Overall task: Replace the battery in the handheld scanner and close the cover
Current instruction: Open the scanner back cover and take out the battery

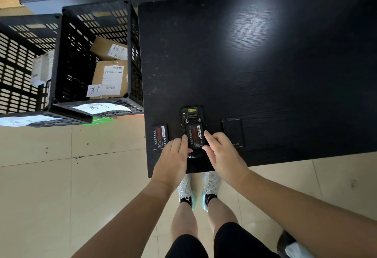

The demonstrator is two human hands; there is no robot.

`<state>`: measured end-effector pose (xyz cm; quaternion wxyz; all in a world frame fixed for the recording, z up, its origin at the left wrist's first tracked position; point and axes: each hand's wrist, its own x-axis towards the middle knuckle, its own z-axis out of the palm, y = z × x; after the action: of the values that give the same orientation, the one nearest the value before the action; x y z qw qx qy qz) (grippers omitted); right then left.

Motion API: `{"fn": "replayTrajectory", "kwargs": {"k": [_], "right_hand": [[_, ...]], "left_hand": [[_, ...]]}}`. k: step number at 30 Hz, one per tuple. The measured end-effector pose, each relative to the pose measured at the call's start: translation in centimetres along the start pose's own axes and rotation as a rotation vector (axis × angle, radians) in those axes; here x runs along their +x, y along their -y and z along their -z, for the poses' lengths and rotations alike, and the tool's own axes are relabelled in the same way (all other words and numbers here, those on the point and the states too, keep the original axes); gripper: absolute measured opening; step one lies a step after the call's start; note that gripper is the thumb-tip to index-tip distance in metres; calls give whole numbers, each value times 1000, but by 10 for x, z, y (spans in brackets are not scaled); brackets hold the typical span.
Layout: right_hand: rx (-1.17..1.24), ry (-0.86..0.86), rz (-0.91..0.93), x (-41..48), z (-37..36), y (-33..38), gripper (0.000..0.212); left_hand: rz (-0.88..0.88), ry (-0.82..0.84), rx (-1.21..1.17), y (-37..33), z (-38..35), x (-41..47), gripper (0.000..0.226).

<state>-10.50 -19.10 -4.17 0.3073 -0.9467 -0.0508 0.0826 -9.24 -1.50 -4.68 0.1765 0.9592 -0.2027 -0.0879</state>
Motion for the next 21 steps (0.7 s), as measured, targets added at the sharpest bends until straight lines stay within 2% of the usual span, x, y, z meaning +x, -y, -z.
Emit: {"fn": "replayTrajectory", "kwargs": {"k": [5,8,12,14,21], "right_hand": [[424,-139,-465,0,-18,36,40],[559,-153,-642,5,-17,43,36],[693,-145,-727,7,-12,44,34],[746,-165,-739,8,-9,43,26],[870,-189,-719,7,-2,42,29]], "left_hand": [[136,-68,-216,-9,-9,-2,40],[446,-161,-456,-26,-8,-1,33],[822,-210,-809,-45,-4,4,25],[949,-220,-935,-48,-1,9,21],[1054,-235,-1067,-43,9,15,21]]}}
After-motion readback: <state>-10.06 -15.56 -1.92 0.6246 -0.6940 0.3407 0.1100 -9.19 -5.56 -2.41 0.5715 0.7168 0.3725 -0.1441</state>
